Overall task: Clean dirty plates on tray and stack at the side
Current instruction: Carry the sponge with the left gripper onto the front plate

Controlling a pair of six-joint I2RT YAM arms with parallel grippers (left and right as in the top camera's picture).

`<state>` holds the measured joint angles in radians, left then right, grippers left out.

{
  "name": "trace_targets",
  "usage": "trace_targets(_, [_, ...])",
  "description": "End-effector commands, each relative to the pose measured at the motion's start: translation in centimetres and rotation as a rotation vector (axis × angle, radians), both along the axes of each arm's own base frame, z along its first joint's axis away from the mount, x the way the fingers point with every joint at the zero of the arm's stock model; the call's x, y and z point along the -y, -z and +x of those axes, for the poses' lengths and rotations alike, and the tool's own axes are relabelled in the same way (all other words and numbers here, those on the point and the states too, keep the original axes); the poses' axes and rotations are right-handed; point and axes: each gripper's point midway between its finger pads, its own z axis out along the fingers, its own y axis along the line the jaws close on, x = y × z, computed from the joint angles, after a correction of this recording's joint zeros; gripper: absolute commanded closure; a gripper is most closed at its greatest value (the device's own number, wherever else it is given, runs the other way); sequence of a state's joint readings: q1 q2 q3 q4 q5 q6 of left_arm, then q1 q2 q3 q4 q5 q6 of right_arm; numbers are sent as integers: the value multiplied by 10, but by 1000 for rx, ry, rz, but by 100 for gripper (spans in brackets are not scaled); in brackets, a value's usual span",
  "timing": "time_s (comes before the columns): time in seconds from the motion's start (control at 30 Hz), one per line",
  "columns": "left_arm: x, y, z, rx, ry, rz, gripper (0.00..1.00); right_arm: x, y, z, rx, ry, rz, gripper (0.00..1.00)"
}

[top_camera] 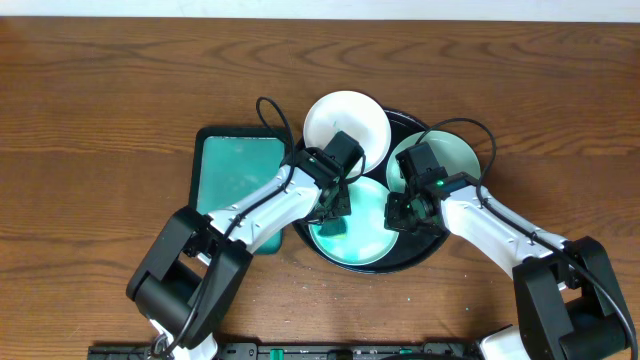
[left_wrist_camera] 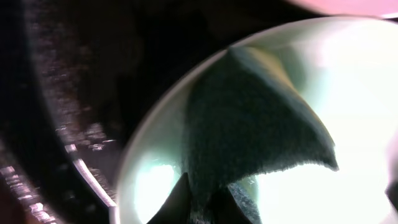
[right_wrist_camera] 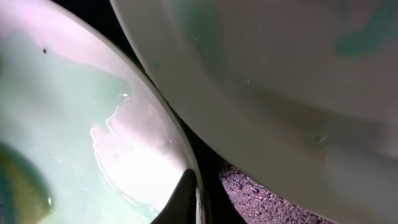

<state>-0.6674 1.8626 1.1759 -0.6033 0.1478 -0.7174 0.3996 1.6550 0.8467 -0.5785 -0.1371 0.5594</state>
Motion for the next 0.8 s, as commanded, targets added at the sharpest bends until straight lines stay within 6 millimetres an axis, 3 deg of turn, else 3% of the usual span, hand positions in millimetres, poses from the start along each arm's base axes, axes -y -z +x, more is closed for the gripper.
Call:
trace_targets(0.0, [22,28,-7,-91,42,-121,93,10,16,-1,-19,28,-62,99])
trace_targets(0.13, [76,32,-34,-225,140,-364,92,10,16,-1,-20,31,-62,99])
trace_targets(0.23, [88,32,-48,-269,178,-405,93,10,16,-1,-20,31,-62,99])
trace_targets(0.77, [59,38,-95,-436,211,-264,93,10,16,-1,-20,31,-62,99])
